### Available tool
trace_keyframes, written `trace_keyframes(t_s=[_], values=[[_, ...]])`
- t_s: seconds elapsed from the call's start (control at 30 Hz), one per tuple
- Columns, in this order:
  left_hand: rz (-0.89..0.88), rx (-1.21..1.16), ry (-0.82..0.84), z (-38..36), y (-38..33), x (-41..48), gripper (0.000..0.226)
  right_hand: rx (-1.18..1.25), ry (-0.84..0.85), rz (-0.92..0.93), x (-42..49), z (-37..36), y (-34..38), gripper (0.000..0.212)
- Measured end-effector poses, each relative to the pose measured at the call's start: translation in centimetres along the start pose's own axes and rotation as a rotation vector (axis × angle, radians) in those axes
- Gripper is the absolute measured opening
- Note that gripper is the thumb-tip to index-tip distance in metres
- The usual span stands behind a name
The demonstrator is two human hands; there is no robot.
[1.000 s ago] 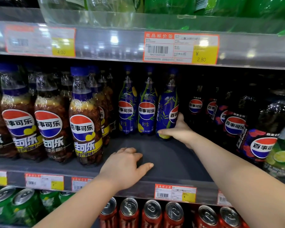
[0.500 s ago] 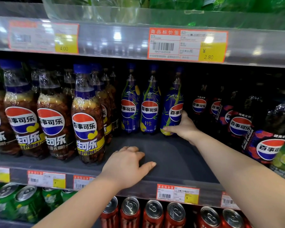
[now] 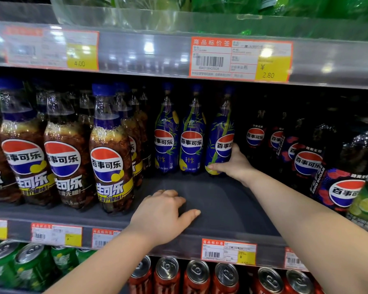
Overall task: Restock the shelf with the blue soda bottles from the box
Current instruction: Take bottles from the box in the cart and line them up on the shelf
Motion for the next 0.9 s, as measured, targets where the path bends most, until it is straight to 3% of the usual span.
trace_keyframes(t_s=[0.5, 0.73, 0.9], values=[[0.005, 0.002, -0.001, 0.0, 0.0, 0.0, 0.095, -0.001, 0.005, -0.037, -0.3, -0.1, 0.2, 0.09], [0.028, -0.018, 0.006, 0.3, -0.1, -0.1, 0.094, -0.024, -0.076, -0.043, -1.4, 0.5, 0.8, 0.115], [0.066, -0.085, -0.036, 0.4, 0.2, -0.1, 0.087, -0.227, -0.001, 0.124, -5.9, 1.7, 3.2, 0.082]])
Point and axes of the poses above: each hand's wrist, its own x-axis towards the middle knuckle, its own z-axis out of the back of the hand, y = z × x, the point moved 2 cm from there along x, towards the middle knuckle, and after that the axes turned 8 degrees about x, right-handed, at the moved point
